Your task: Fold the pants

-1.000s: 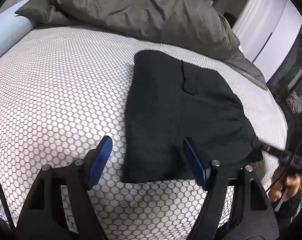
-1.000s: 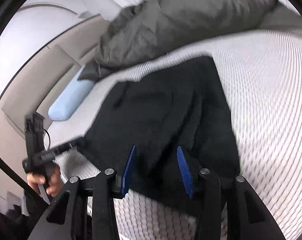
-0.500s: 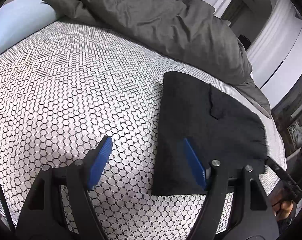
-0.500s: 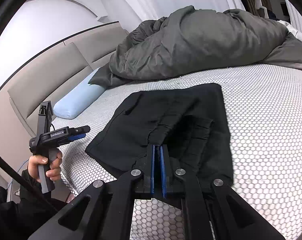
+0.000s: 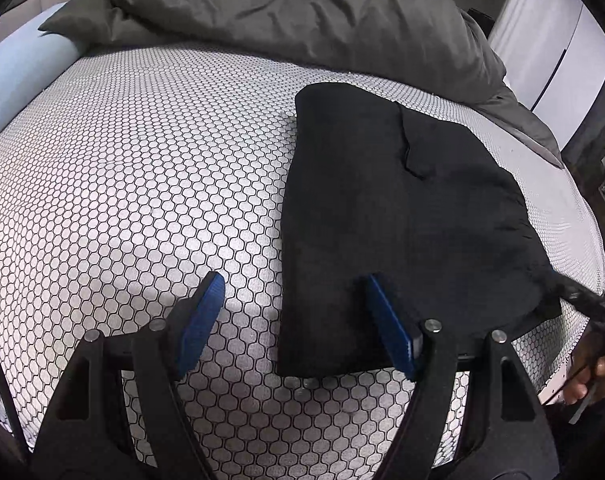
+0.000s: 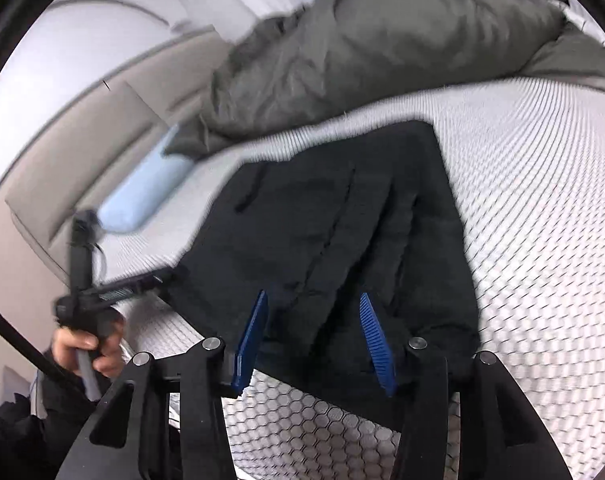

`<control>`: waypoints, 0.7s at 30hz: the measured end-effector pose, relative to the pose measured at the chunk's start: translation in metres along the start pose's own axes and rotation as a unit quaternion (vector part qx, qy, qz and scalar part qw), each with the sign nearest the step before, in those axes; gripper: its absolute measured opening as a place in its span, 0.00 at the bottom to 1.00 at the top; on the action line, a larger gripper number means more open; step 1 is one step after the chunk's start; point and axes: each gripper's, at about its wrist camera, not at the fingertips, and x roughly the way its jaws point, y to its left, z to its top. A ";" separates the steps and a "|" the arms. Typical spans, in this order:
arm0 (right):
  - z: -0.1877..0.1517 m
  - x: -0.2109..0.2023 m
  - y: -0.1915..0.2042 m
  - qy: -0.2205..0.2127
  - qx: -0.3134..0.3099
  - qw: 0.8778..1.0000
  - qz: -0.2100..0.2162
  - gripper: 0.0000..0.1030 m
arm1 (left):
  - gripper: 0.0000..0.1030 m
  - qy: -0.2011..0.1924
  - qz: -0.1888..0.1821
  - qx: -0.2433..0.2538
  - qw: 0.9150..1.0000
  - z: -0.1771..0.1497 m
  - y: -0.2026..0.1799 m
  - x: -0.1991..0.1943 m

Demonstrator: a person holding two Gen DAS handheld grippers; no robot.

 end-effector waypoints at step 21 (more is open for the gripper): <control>0.007 -0.009 -0.005 -0.045 0.004 0.998 -0.036 0.48 | 0.69 -0.010 -0.010 0.006 1.000 -0.008 0.003 -0.016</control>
